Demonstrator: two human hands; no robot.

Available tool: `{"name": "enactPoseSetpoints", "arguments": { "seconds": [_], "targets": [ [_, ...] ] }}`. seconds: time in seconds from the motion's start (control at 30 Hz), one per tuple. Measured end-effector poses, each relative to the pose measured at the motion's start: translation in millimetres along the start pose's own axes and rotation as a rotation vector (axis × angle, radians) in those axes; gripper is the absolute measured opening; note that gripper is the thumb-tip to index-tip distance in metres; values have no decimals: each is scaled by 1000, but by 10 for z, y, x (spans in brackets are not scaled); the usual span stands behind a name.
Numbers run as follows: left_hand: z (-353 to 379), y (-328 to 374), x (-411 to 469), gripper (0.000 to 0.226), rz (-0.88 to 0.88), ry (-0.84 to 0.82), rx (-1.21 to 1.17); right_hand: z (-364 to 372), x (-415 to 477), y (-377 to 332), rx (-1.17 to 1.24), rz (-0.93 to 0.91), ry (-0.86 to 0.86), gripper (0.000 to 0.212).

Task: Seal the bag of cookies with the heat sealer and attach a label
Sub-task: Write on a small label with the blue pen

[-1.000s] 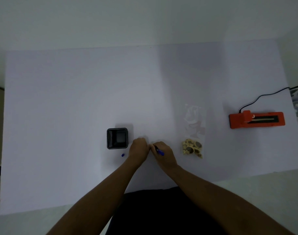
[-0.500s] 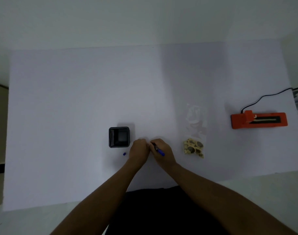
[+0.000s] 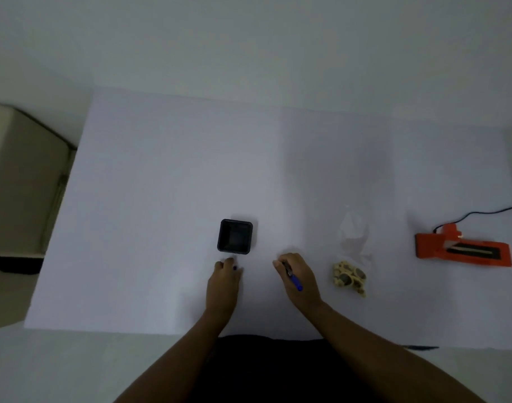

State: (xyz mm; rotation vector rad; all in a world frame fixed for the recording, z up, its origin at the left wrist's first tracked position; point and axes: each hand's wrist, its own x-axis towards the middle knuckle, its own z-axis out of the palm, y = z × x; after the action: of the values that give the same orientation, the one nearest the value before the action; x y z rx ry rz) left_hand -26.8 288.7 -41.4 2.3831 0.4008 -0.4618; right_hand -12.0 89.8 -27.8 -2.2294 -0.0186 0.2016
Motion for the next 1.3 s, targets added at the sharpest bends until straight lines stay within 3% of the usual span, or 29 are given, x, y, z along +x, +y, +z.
{"name": "enactPoseSetpoints", "arguments": {
  "seconds": [0.13, 0.3, 0.4, 0.53, 0.77, 1.3],
  "targets": [
    [-18, -87, 37, 17, -13, 4, -101, -101, -51, -274, 85, -4, -38, 17],
    [-495, 264, -223, 23, -87, -58, -630, -283, -87, -875, 390, 113, -91, 33],
    [-972, 519, -396, 25, -123, -140, -918, -391, -52, -1238, 477, 78, -35, 32],
    [-1480, 761, -569, 28, -81, -195, -1111, -530, -8, -1639, 549, -29, 67, 34],
    [-1885, 1024, -608, 29, -13, -211, -1169, -663, 99, -2005, 597, -137, 122, 44],
    [-1874, 1117, -592, 28, -16, -208, -1096, -789, 87, -2111, 631, -84, 254, 38]
  ]
}}
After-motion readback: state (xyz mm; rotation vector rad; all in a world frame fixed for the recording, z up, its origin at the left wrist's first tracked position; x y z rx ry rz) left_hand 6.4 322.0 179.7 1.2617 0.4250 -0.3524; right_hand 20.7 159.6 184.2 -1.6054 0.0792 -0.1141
